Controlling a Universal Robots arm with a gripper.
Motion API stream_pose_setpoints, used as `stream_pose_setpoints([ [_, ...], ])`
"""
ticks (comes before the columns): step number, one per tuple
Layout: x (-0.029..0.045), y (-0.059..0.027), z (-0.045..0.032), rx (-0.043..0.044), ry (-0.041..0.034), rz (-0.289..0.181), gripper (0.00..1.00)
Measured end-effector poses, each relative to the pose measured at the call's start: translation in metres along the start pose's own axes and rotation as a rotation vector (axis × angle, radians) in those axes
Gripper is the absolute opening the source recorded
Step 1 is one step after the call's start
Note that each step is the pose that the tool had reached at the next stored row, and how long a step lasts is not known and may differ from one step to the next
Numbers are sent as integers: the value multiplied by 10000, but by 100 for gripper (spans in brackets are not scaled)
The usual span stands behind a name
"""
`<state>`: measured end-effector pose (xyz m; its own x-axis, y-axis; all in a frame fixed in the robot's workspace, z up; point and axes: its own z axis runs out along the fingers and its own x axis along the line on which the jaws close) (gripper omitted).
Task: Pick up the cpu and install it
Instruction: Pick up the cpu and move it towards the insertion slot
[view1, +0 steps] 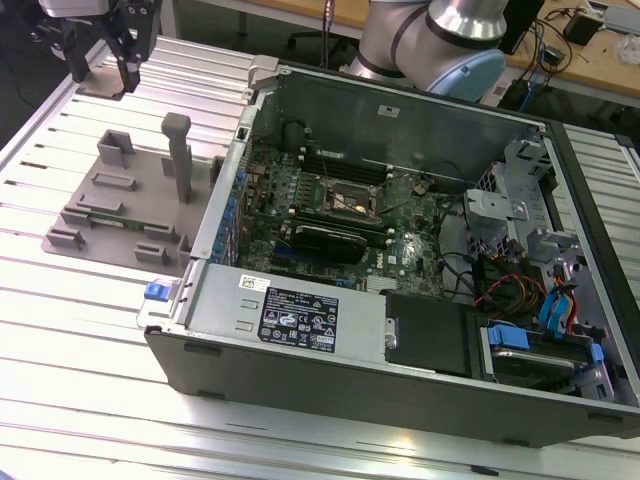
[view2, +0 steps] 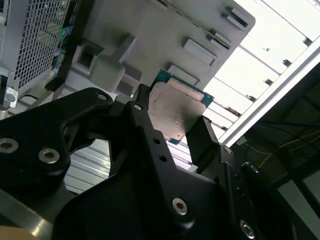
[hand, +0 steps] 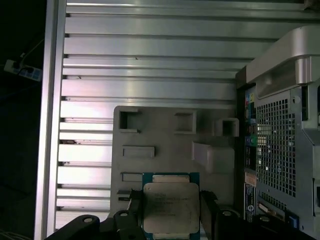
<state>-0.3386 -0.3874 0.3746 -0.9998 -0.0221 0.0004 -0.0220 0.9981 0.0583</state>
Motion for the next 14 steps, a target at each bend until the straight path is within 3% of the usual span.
stream_pose_setpoints([
  [5,-175,-8,-1,1,0,0,54],
  [14,-373,-19,-1,0,0,-1,54],
])
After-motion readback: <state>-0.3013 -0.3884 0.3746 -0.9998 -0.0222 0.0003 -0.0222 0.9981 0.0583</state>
